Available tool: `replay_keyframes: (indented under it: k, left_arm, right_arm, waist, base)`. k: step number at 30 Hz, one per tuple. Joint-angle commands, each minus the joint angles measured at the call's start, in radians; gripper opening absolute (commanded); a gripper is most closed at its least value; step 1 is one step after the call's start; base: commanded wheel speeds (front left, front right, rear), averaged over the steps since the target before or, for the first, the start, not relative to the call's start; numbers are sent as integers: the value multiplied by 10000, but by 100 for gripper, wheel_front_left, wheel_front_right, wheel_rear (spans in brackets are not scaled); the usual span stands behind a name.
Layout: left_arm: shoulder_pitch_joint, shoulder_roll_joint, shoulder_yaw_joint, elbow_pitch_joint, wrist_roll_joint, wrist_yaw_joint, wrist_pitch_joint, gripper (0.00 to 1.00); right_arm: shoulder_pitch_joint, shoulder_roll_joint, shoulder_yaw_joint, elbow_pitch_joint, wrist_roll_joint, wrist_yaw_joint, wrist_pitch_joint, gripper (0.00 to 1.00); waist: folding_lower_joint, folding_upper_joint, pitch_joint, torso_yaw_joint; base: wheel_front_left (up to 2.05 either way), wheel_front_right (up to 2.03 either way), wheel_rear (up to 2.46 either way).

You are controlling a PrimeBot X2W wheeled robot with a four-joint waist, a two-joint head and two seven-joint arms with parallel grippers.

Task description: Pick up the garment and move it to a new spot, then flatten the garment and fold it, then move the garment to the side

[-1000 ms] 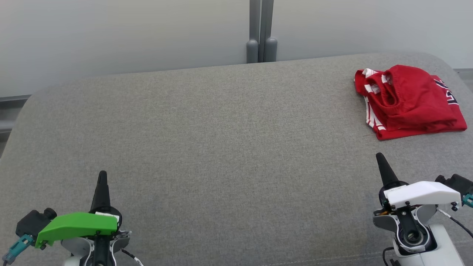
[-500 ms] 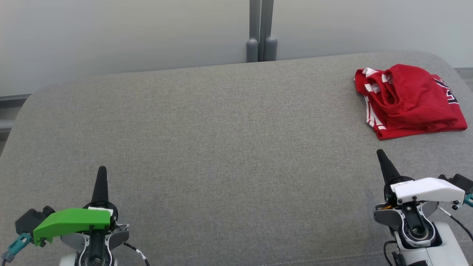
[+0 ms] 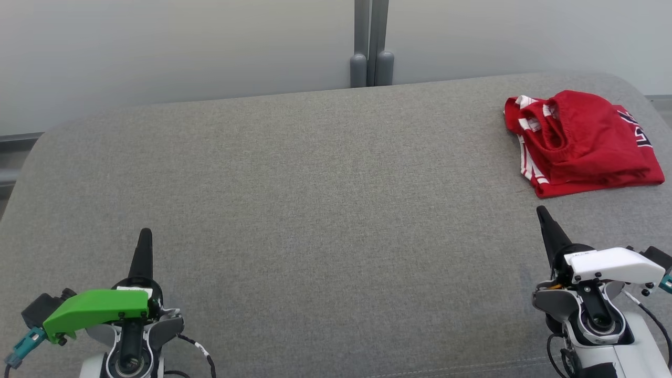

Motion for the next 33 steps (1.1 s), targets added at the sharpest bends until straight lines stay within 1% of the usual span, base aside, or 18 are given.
replay_keyframes:
  k: [1, 25, 28, 33]
  left_arm:
    - [-235, 16, 71, -5, -302, -81, 69, 0]
    - [-585, -19, 181, 272, -2045, -174, 440, 0]
    - [-622, -21, 187, 281, -2166, -184, 475, 0]
    - [-611, -21, 182, 273, -2070, -181, 475, 0]
  right_arm:
    - [-209, -60, -49, 1, 256, 4, 87, 0]
    - [-437, -64, -290, 224, 1965, 4, 607, 0]
    - [-462, -65, -303, 236, 2048, 4, 653, 0]
    - [-456, -63, -296, 233, 2027, 4, 633, 0]
  waist:
    - [0, 0, 4, 0]
    - [0, 0, 55, -1]
    - [0, 0, 59, -1]
    - [0, 0, 59, -1]
  base:
    - [0, 0, 0]
    - [0, 0, 0]
    - [0, 0, 0]
    - [0, 0, 0]
